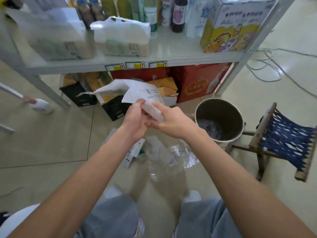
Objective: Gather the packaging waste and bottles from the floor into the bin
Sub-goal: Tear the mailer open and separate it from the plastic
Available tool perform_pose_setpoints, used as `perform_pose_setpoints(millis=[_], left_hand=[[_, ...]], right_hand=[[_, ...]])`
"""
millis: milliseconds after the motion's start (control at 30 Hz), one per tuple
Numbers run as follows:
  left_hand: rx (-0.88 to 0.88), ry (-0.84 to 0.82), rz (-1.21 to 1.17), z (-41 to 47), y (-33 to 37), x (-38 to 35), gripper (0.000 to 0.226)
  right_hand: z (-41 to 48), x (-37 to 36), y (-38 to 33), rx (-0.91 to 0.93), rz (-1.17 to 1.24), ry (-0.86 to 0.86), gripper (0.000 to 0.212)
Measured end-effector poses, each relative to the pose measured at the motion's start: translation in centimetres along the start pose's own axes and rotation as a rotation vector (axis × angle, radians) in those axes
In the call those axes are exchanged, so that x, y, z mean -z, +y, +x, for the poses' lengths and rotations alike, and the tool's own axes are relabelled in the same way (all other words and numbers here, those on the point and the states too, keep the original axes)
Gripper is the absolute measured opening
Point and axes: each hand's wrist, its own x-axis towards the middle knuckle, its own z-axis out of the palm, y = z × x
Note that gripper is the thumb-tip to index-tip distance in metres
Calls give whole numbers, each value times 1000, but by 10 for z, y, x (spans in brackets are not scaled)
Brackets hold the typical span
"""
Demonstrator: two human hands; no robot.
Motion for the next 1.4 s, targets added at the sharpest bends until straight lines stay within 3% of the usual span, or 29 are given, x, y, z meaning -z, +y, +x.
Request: perform_pose_setpoints(millis=[67, 200, 267, 367, 433, 567, 633, 700, 767, 933, 1000, 1100, 1233, 1400], left_hand=[[-23, -79, -32, 3, -10, 6, 38], [-6, -236, -21, 25, -25, 36, 55], [-3, -73, 294, 45, -43, 59, 50], [29, 410, 935, 79, -89, 121, 29], [168, 542, 1088, 100, -116, 170, 49], [353, 579, 1261, 136, -153, 221, 122], [363, 564, 1249, 149, -169, 221, 140], [396, 525, 1258, 161, -182, 218, 144], [407, 506, 1292, 168, -192, 221, 132], [299, 505, 1448, 171, -196, 221, 55], [285, 514, 1502, 164, -184, 217, 41], [261, 546, 1534, 143, -154, 212, 33], [227, 660, 1404, 110, -88, 192, 40], [200, 432, 1491, 60, -13, 114, 35]], right_hand=[[1, -1, 9, -30, -107, 78, 55], [3, -7, 25, -89, -141, 173, 36], [11, -10, 35, -133, -182, 176, 38], [21, -11, 46, -198, -212, 150, 38], [29, -13, 49, -222, -224, 119, 35], [43, -23, 46, -176, -282, 130, 39], [45, -29, 41, -145, -332, 102, 47], [47, -31, 39, -143, -375, 39, 46], [50, -29, 40, -166, -404, -2, 40], [58, -23, 37, -177, -398, -25, 31], [63, -20, 38, -170, -394, -28, 30], [68, -11, 38, -179, -390, -17, 26], [70, 5, 33, -198, -350, 18, 14], [62, 14, 19, -174, -267, -13, 2]])
